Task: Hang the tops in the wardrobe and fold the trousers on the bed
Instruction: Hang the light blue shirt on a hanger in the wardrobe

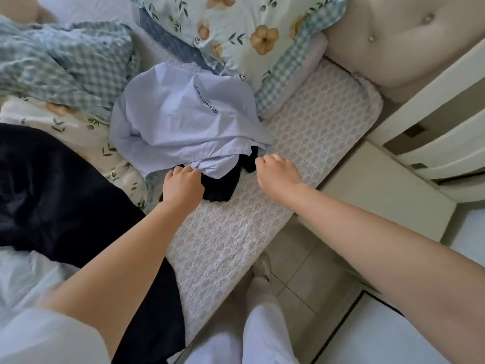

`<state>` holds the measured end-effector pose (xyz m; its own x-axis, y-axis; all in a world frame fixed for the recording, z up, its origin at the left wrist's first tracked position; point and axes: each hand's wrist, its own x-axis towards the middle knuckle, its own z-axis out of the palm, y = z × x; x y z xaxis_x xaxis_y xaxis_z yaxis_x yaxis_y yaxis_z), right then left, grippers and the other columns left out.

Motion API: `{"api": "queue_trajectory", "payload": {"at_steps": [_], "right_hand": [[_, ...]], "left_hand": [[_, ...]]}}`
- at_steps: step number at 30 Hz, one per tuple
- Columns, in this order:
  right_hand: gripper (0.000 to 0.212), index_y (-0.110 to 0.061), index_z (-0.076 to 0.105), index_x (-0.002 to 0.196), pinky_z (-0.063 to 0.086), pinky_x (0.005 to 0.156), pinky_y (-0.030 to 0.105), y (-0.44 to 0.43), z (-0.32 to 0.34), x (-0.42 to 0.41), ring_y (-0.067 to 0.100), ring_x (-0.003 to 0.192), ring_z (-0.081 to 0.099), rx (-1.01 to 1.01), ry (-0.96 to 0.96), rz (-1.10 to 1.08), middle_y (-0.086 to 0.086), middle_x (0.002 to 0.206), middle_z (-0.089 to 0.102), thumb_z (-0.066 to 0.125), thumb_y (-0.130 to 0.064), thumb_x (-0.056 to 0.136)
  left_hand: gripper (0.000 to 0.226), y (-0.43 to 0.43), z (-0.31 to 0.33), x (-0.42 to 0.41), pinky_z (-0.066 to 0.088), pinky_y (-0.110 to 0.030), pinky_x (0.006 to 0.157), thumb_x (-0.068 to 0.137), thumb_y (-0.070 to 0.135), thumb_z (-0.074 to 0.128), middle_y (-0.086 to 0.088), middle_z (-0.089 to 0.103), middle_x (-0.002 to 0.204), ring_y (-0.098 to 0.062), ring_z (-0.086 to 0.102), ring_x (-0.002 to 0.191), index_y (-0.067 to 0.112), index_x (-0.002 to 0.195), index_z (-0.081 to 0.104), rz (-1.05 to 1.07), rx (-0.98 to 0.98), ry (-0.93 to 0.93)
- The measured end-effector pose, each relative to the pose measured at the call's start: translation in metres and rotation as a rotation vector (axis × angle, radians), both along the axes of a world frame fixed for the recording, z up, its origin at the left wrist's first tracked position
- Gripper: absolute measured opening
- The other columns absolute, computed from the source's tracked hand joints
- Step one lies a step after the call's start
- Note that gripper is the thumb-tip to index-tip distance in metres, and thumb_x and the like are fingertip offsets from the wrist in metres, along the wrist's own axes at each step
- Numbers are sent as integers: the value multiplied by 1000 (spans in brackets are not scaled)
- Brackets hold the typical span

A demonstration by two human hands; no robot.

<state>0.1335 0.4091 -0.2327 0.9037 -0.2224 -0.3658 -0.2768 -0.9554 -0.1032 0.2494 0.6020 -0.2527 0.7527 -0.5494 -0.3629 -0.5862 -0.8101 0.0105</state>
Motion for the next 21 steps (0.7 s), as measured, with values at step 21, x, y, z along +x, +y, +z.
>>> {"api": "queue_trajectory", "payload": {"at_steps": [21], "right_hand": [[26, -8, 57, 109, 29, 110, 54, -20, -97, 117, 29, 104, 59, 37, -190, 104, 8, 104, 66, 53, 4, 86]], "left_hand": [[56, -26, -110, 68, 25, -43, 114, 95, 22, 53, -6, 32, 155, -31, 28, 142, 17, 147, 33, 40, -76, 44]]}}
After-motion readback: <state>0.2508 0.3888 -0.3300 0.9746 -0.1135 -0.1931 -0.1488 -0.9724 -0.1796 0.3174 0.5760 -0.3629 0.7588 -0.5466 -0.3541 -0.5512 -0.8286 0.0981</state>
